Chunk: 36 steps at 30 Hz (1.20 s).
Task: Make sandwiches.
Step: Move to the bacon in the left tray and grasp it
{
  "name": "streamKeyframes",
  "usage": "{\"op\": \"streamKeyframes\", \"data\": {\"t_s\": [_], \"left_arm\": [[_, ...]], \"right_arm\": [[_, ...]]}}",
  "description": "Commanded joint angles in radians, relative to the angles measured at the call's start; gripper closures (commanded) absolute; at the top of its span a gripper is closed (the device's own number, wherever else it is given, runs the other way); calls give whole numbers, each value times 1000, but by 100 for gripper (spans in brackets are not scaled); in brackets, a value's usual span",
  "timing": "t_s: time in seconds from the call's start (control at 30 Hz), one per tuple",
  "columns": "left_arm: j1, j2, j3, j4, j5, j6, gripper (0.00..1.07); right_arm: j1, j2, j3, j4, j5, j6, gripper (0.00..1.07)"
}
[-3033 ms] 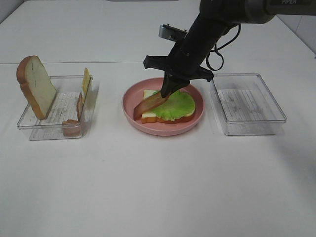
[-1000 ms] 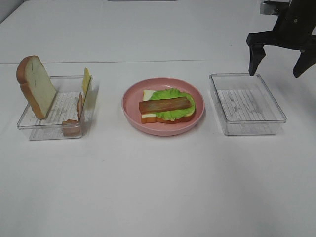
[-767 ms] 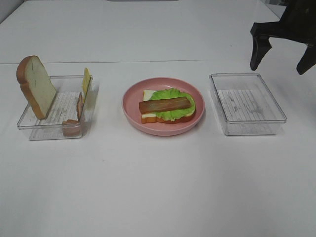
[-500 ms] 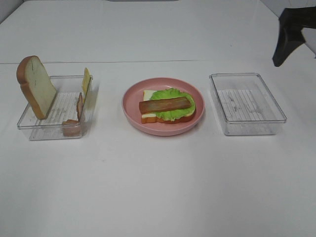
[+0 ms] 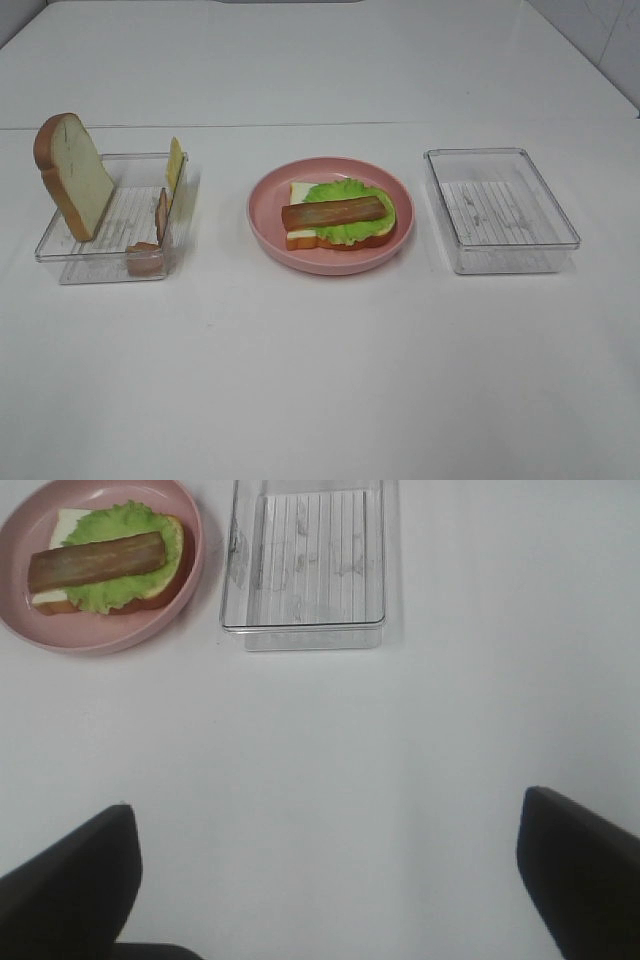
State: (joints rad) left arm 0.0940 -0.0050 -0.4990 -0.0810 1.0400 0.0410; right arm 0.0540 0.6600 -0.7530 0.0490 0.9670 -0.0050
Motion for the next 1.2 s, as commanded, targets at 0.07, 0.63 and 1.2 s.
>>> {"op": "streamKeyframes", "data": {"t_s": [0.07, 0.63, 1.2], "left_arm": [[4, -14, 1, 2, -5, -2, 7], [4, -16, 1, 4, -5, -2, 7], [4, -15, 1, 2, -5, -3, 7]], "right_arm": [[1, -147, 76, 3, -4, -13, 11], [1, -676, 252, 18, 85, -51, 11], [-1, -677, 252, 22, 84, -58, 11]]}}
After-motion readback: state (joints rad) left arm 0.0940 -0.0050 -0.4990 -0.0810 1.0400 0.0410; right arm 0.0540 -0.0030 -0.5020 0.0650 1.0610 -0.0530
